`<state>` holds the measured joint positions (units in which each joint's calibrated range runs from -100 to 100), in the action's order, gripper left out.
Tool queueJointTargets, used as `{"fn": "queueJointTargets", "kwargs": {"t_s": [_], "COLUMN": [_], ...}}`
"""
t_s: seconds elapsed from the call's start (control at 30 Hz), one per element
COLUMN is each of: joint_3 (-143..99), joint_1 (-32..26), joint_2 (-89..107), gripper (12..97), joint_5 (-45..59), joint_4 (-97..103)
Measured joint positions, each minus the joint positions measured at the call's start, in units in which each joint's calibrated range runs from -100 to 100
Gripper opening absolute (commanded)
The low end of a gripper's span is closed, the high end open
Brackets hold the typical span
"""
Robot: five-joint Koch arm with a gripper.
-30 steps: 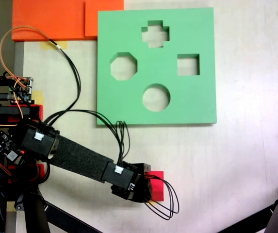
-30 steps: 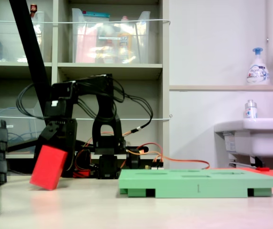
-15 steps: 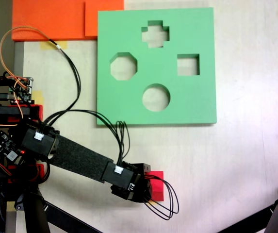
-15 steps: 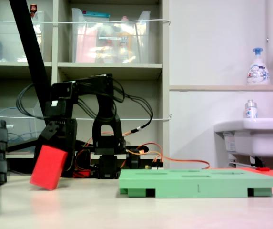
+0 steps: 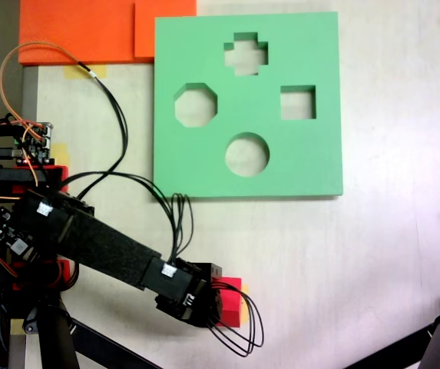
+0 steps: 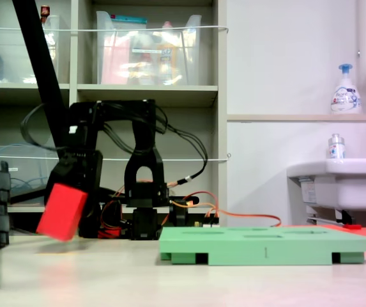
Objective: Put the square block into the corresponding hole
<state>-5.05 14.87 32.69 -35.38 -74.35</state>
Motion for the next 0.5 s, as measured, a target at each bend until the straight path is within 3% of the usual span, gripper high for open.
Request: {"fn": "queueJointTargets", "kwargs": {"t_s": [0.5], "joint_3": [10.09], "joint_1": [-3.57], "joint_2": [13.54], "gripper": [20.5], "joint_5": [-2.05], "joint_4": [-9.89]}}
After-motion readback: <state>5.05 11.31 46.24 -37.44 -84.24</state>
